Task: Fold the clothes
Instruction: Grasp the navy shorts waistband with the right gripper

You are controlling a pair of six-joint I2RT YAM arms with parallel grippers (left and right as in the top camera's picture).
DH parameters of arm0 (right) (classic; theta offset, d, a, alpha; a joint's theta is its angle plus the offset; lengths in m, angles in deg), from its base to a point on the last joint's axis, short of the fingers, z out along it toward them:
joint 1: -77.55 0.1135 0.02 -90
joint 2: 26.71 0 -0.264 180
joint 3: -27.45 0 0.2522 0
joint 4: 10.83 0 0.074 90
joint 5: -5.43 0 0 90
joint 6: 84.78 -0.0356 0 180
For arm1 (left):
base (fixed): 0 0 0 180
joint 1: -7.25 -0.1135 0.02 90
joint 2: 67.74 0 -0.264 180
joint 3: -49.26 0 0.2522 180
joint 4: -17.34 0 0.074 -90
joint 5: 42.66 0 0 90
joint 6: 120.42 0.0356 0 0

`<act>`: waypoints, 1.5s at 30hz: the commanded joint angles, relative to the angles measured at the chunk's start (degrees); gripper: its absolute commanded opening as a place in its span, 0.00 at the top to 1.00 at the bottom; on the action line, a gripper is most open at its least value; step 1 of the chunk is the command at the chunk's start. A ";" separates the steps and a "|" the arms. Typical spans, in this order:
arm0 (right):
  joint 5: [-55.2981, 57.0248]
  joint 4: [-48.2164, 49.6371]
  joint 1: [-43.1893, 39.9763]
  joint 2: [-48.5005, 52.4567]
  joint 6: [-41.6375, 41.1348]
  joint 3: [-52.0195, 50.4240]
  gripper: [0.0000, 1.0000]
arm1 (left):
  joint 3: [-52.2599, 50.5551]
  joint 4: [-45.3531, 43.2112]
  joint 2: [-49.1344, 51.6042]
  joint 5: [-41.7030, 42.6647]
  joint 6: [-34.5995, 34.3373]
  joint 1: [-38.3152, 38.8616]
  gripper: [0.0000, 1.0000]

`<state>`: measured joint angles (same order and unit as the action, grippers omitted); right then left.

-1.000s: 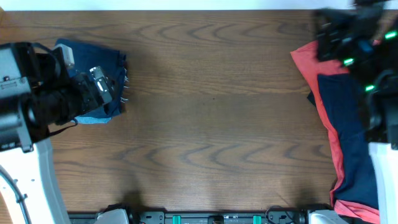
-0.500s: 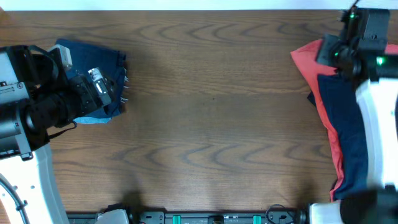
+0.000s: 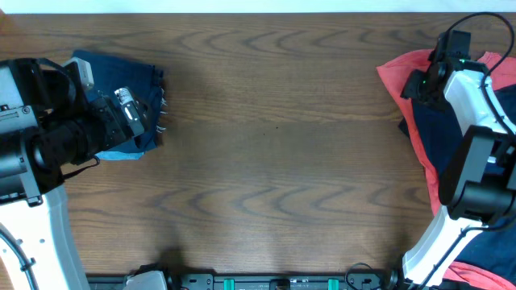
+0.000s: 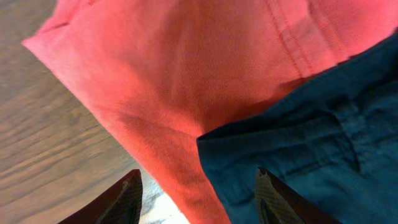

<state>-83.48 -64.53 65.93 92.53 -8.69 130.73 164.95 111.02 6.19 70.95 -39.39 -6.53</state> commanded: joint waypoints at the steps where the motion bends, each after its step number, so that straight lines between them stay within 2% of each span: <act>1: 1.73 0.44 0.02 1.99 1.09 0.04 0.45 | 0.68 0.20 0.61 -0.07 0.76 -0.28 0.02; 12: 9.49 -1.11 0.00 5.16 1.14 0.02 0.57 | 0.68 0.17 0.68 -0.07 0.76 -0.28 0.02; 13: 10.34 -1.49 0.00 5.16 1.11 0.02 0.59 | 0.68 0.17 0.68 -0.07 0.76 -0.28 0.02; 15: 12.24 -2.25 0.00 5.16 1.07 0.02 0.75 | 0.68 0.17 0.68 -0.07 0.76 -0.28 0.02; 18: 12.66 -3.17 -0.09 4.90 1.11 0.15 0.88 | 0.68 0.17 0.68 -0.07 0.76 -0.28 0.02; 25: 12.39 -3.52 -0.66 1.86 1.14 0.28 0.94 | 0.68 0.20 0.87 -0.07 0.76 -0.28 0.02; 26: 12.37 -3.54 -0.72 1.01 1.14 0.28 0.93 | 0.68 0.22 0.90 -0.07 0.76 -0.28 0.02; 27: 12.15 -3.54 -0.76 0.28 1.14 0.28 0.87 | 0.68 0.22 0.94 -0.07 0.76 -0.28 0.02; 28: 11.98 -3.52 -0.81 -0.52 1.16 0.28 0.74 | 0.68 0.22 0.92 -0.07 0.76 -0.28 0.02; 29: 11.98 -3.54 -0.81 -1.11 1.16 0.28 0.67 | 0.68 0.22 0.92 -0.07 0.76 -0.28 0.02; 35: 8.02 -3.48 -0.79 -1.68 1.77 -0.07 0.64 | 0.68 0.26 0.94 -0.07 0.76 -0.28 0.02; 41: 7.41 -2.51 -0.74 -0.11 1.70 -0.76 0.66 | 0.68 1.05 0.92 -0.07 0.76 -0.28 0.02; 45: 4.79 -2.67 -0.74 2.03 1.75 -0.79 0.45 | 0.68 1.01 0.94 -0.07 0.76 -0.28 0.02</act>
<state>-76.23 -67.17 66.04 92.20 -7.29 130.57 164.95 111.87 6.84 70.95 -39.39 -6.53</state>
